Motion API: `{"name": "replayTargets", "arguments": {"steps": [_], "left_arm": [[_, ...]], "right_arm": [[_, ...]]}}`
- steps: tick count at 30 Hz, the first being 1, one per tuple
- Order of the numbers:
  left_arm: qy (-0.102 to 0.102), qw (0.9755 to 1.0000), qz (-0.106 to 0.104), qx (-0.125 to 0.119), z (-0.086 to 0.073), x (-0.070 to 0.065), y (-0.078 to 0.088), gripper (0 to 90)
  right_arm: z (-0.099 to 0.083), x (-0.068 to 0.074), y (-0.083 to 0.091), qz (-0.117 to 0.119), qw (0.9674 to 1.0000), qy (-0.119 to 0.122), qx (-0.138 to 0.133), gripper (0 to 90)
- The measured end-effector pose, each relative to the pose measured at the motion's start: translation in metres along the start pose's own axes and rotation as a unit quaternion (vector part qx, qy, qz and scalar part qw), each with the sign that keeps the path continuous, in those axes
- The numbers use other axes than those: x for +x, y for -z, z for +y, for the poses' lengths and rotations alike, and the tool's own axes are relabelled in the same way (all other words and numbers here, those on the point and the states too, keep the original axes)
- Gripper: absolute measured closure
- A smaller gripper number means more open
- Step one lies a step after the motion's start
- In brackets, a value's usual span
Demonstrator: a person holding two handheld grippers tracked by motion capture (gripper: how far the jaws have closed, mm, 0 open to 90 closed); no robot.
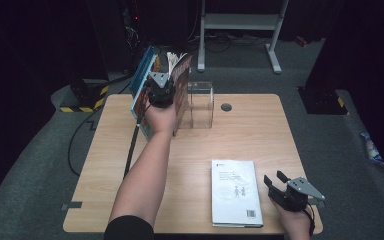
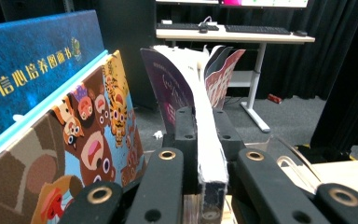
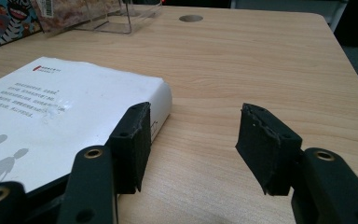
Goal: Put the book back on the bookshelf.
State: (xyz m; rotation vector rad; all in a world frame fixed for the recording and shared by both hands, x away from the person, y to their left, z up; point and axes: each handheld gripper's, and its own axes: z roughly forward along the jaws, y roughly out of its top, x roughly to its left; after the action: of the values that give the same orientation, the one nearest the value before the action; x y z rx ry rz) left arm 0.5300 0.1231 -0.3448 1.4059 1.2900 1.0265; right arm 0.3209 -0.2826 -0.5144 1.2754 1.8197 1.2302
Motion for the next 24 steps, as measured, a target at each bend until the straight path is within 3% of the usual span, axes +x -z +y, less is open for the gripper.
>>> {"name": "replayTargets", "arguments": {"steps": [5,17,24], "left_arm": [[-0.007,0.9999,0.006,-0.006,-0.0009,-0.0017,-0.0010,84.4],[0.003,1.0000,0.009,-0.002,-0.0058,0.0057,0.0022,83.6],[-0.002,1.0000,0.007,-0.001,-0.0062,0.0075,0.0038,81.9]], "right_arm": [[-0.0003,-0.0004,-0.0004,0.000,1.0000,0.001,0.000,44.1],[-0.0004,0.0018,-0.0011,0.002,1.0000,0.004,0.002,44.2],[0.0001,0.0028,-0.0007,0.003,1.0000,0.005,0.004,44.2]]}}
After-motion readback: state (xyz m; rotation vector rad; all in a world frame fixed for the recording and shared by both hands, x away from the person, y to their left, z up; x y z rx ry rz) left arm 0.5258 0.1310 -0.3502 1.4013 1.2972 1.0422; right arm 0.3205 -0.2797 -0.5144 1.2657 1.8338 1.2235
